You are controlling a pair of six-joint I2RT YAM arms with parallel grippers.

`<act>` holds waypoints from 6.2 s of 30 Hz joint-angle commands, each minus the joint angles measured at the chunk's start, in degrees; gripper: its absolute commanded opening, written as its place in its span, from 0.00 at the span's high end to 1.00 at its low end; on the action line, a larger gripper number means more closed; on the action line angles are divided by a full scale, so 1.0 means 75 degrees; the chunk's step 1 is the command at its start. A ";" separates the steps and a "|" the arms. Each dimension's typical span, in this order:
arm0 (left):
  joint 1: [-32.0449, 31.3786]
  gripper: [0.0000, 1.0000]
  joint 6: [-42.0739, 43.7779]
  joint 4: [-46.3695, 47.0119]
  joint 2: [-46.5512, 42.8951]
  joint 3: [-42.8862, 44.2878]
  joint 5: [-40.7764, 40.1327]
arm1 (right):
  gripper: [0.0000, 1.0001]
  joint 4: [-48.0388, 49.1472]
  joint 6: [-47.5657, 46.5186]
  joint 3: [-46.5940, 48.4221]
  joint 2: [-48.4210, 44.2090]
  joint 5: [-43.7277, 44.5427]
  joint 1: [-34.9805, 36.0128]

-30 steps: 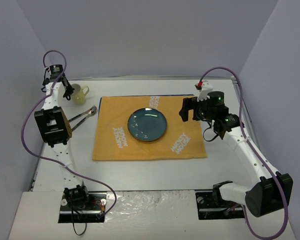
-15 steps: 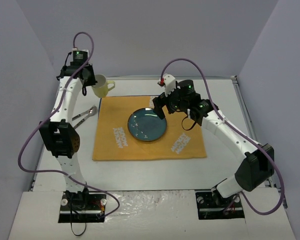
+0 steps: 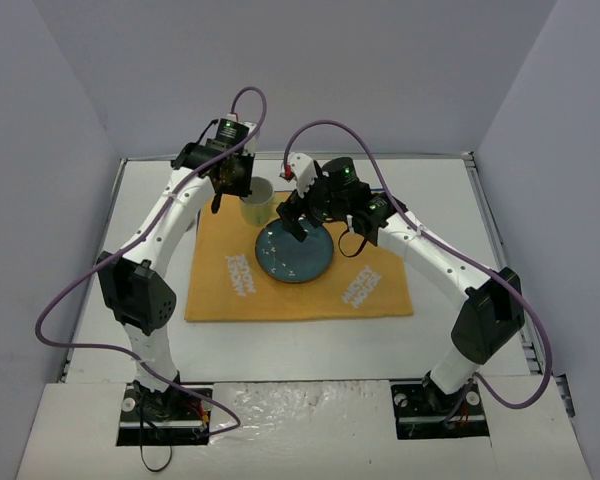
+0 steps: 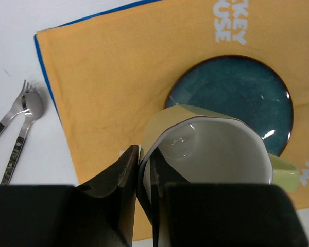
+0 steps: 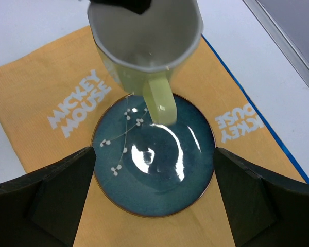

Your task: Set the dinner table for one person

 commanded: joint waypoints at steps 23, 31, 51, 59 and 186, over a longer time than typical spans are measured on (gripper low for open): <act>-0.1003 1.00 0.0304 0.1005 -0.1203 -0.0325 -0.0294 | 0.44 -0.0185 -0.0261 0.0286 0.0186 -0.0154 0.0174; -0.1007 1.00 0.0210 0.1320 -0.1359 -0.0577 -0.0250 | 0.44 -0.0257 -0.0238 0.0158 0.0197 -0.0110 0.0193; -0.1007 1.00 0.0179 0.1536 -0.1483 -0.0883 0.0298 | 0.67 -0.0234 -0.0259 0.0179 0.0035 0.0135 0.0193; -0.1007 0.99 0.0245 0.1571 -0.1523 -0.0917 0.0236 | 1.00 -0.0246 -0.0226 0.0122 0.0021 0.0342 0.0201; 0.4496 0.12 0.0541 0.3246 0.0186 -0.4206 0.0510 | 0.00 0.1723 0.2142 -0.3626 -0.4645 -0.0872 -0.3112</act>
